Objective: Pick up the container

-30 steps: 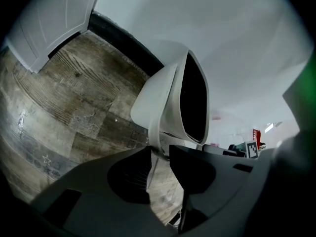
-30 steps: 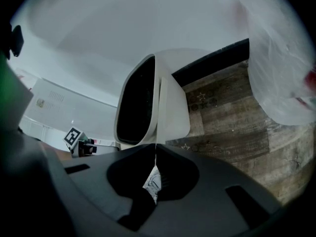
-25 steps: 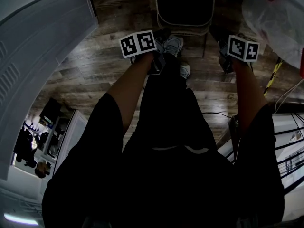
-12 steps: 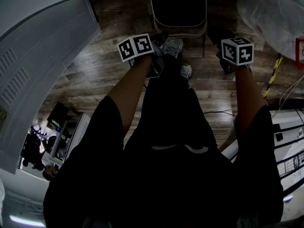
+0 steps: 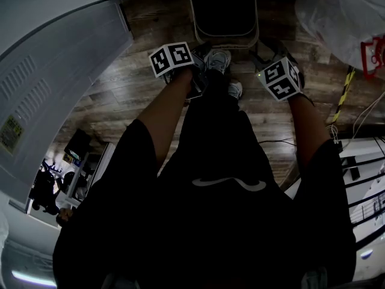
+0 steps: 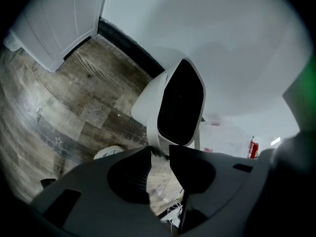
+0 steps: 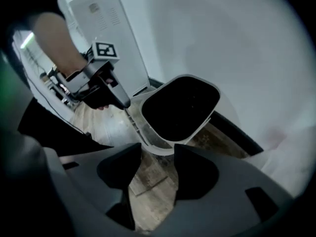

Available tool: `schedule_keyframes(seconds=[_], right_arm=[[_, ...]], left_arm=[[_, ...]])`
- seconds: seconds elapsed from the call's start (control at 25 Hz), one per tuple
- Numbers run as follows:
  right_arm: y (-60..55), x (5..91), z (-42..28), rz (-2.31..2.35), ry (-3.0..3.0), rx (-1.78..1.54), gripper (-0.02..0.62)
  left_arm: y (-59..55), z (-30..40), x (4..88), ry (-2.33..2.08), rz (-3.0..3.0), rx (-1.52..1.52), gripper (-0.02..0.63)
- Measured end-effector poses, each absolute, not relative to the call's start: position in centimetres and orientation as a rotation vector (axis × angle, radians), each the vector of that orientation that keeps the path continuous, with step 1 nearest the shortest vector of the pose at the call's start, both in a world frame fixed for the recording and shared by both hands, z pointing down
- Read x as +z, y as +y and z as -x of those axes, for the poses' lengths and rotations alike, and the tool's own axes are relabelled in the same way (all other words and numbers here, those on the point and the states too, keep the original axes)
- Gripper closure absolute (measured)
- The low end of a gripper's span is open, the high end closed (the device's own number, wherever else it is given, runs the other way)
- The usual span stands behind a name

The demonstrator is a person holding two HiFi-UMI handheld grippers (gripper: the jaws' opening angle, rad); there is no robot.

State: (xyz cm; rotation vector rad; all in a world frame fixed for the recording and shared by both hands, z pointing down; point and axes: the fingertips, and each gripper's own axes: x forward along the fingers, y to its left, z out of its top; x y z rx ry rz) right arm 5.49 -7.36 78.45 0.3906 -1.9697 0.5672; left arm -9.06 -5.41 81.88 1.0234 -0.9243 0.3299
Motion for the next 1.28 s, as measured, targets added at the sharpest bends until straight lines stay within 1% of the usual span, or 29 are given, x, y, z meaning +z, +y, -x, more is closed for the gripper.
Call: schedule_keyframes(seconds=[0.28,0.56,0.92,1.0,1.08,1.16,1.28], right_arm=[[-6.8,77.1,-3.0,-0.192,-1.960,0.102,0.387],[-5.8,77.5,-1.2,-0.004,-1.882,-0.149,0.388],[-6.3,79.3,-1.2,0.042,-1.759,-0.219,0.393],[-6.5,79.4,-1.2,0.039,-1.754,-0.210,0.449],[-6.4,79.5,-1.2,0.043,-1.749,-0.180,0.467],[-6.2,79.5,-1.2,0.039,-1.743,-0.151,0.497],[-6.3,79.1,-1.3,0.013,-1.738,-0.122,0.497]], left_arm=[[-6.0,9.2,80.5,-0.919,-0.997,0.316,0.483],[-6.5,9.2,79.4,-0.908,-0.986,0.312,0.482],[-7.0,9.2,78.7,-0.872,-0.980,0.306,0.482],[-6.9,9.2,78.7,-0.856,-0.981,0.304,0.482],[-6.9,9.3,78.7,-0.847,-0.986,0.309,0.482],[-7.0,9.4,78.5,-0.849,-1.015,0.345,0.485],[-7.3,9.5,77.8,-0.843,-1.123,0.462,0.492]])
